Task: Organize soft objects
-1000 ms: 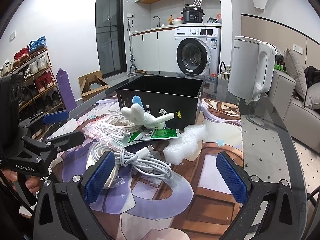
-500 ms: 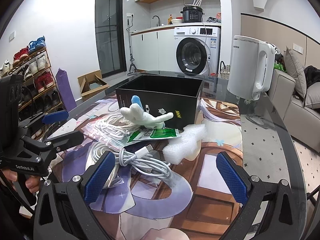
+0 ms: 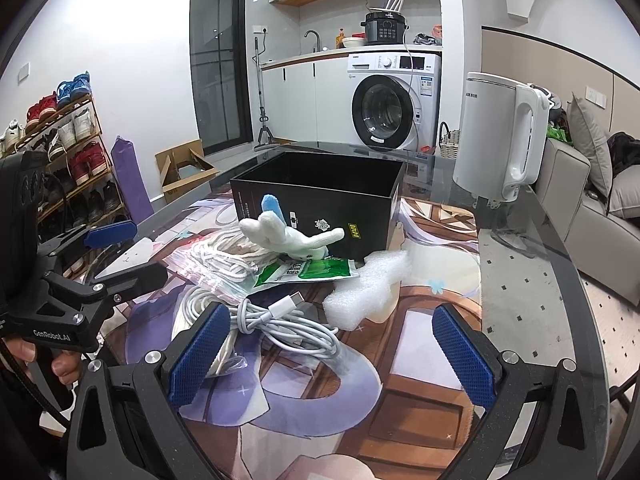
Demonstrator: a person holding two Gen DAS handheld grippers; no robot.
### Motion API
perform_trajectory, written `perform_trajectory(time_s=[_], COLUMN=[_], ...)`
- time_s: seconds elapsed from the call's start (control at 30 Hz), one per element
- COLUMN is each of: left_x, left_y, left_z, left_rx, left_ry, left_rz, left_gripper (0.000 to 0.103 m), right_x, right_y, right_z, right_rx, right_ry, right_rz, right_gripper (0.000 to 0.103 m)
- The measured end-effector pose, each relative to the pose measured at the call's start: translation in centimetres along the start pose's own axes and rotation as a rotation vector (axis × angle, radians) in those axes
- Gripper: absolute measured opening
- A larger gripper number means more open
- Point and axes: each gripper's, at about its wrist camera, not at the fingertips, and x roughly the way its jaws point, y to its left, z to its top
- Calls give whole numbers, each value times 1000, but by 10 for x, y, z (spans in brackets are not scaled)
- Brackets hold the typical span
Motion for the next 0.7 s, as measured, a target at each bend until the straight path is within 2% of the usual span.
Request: perform_trajectory(time_s=[0.37,0.7], left_x=[-6,1], left_y=[0,-4], left_z=[10,26], left_rx=[17,39], left_ry=[-14,-1], left_rz=[-2,-12], left_gripper=[103,103], right_x=[-1,16], right_y=[-6,-17], right_z=[14,25], right_rx=[0,28], right_ry=[1,70], right_rz=[-5,-36], right_gripper=[103,103])
